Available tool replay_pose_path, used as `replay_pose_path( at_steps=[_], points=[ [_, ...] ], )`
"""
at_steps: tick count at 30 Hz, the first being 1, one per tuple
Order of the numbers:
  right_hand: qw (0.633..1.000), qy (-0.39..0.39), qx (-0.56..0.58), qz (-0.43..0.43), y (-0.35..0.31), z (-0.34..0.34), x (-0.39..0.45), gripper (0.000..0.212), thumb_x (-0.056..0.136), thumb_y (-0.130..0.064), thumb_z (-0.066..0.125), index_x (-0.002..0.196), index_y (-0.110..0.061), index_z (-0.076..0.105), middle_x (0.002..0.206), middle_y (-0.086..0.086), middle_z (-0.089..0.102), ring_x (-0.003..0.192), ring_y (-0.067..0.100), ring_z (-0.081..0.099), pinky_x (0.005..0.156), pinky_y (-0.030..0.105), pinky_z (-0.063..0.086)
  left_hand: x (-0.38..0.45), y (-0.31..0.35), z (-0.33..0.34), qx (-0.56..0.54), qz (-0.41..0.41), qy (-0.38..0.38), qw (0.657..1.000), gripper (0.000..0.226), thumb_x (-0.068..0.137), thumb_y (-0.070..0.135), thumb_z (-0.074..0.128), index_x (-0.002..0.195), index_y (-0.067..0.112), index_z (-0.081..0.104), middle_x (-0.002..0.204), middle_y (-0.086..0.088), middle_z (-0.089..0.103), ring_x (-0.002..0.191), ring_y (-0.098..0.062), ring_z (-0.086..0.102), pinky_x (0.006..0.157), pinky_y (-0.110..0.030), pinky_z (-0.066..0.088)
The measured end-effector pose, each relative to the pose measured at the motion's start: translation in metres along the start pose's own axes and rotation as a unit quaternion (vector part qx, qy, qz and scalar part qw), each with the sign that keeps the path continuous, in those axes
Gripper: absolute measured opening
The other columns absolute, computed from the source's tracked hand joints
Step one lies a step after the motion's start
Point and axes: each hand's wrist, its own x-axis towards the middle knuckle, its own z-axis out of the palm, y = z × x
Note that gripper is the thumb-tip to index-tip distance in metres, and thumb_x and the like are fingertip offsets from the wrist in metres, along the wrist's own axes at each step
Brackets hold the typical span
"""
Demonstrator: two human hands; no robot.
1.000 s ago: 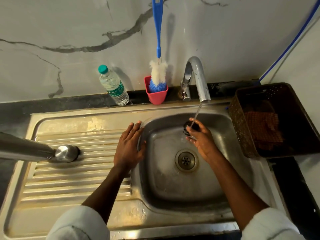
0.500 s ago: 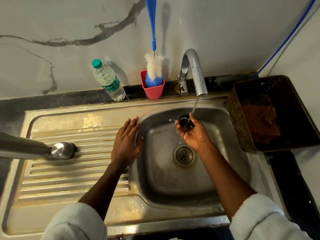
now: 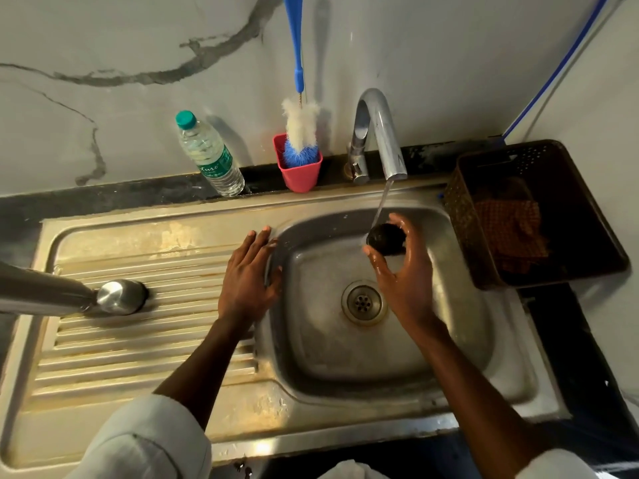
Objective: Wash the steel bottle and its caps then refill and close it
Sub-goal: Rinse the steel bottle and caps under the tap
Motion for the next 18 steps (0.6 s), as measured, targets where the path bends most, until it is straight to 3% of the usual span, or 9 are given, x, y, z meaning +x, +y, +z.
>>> replay_pose_path(
  at_steps=[2,4,8,10,12,13,15,18],
  points=[
    [0.991,-0.081,-0.036,0.104,0.015,0.009,-0.009,0.070,0.084,-0.021,0.084,0.145,-0.027,0.050,0.139,0.001,0.060,0.127,0.017,0.059,0.103,0.025,0.048,0.001,-0.001,0.001,0.004,0.003,0.000,1.000,0.074,0.097,0.054,0.048,0.165,0.028,0.032,0.175,0.006,0.020,0.163,-0.019,0.009,0.130,-0.052,0.020],
    [0.980,-0.099,-0.069,0.156,0.027,0.012,-0.020,0.071,0.083,-0.023,0.084,0.145,-0.028,0.049,0.140,0.001,0.059,0.129,0.022,0.057,0.102,0.027,0.045,0.000,-0.001,0.001,0.008,0.003,-0.004,1.000,0.073,0.099,0.052,0.050,0.165,0.026,0.032,0.175,0.004,0.020,0.163,-0.020,0.010,0.130,-0.052,0.020],
    [0.992,-0.049,-0.087,0.074,0.015,0.003,-0.020,0.072,0.086,-0.032,0.081,0.147,-0.028,0.043,0.138,-0.001,0.054,0.125,0.016,0.054,0.099,0.030,0.049,0.007,0.020,-0.001,-0.071,-0.009,0.026,0.997,0.065,0.104,0.049,0.052,0.162,0.023,0.038,0.169,-0.001,0.036,0.156,-0.021,0.030,0.127,-0.050,0.029],
    [0.990,-0.059,-0.103,0.077,0.012,0.000,-0.018,0.074,0.086,-0.038,0.080,0.149,-0.031,0.041,0.141,-0.001,0.053,0.127,0.017,0.054,0.100,0.031,0.050,0.021,0.053,-0.004,-0.189,-0.001,0.025,0.982,0.060,0.107,0.046,0.050,0.162,0.027,0.038,0.164,0.002,0.043,0.145,-0.004,0.042,0.120,-0.037,0.040],
    [0.987,-0.059,-0.120,0.084,0.011,-0.002,-0.014,0.074,0.086,-0.045,0.079,0.149,-0.030,0.041,0.142,-0.001,0.052,0.128,0.019,0.054,0.099,0.031,0.049,0.041,0.099,-0.011,-0.323,-0.006,-0.033,0.946,0.058,0.112,0.045,0.043,0.166,0.032,0.027,0.166,0.010,0.034,0.133,0.023,0.037,0.108,-0.011,0.039],
    [0.988,-0.051,-0.122,0.079,0.011,-0.004,-0.011,0.073,0.087,-0.048,0.077,0.148,-0.030,0.042,0.141,-0.001,0.053,0.127,0.019,0.055,0.098,0.032,0.050,0.052,0.121,-0.016,-0.387,-0.013,-0.069,0.919,0.058,0.114,0.043,0.037,0.168,0.032,0.019,0.169,0.011,0.025,0.134,0.026,0.032,0.108,-0.005,0.034],
    [0.990,-0.038,-0.126,0.055,0.005,-0.011,-0.007,0.067,0.089,-0.052,0.073,0.145,-0.028,0.045,0.138,-0.001,0.054,0.123,0.020,0.058,0.094,0.037,0.054,0.074,0.159,-0.024,-0.461,-0.027,-0.098,0.882,0.057,0.116,0.041,0.025,0.169,0.028,0.009,0.175,0.008,0.009,0.150,0.010,0.017,0.122,-0.016,0.020],
    [0.987,-0.028,-0.158,0.025,-0.007,-0.024,-0.004,0.059,0.092,-0.053,0.069,0.139,-0.022,0.053,0.136,0.001,0.055,0.116,0.023,0.063,0.087,0.038,0.056,0.100,0.188,-0.024,-0.492,-0.033,-0.089,0.866,0.059,0.115,0.045,0.018,0.169,0.025,0.007,0.177,0.003,0.005,0.161,-0.012,0.005,0.128,-0.034,0.009]
  ],
)
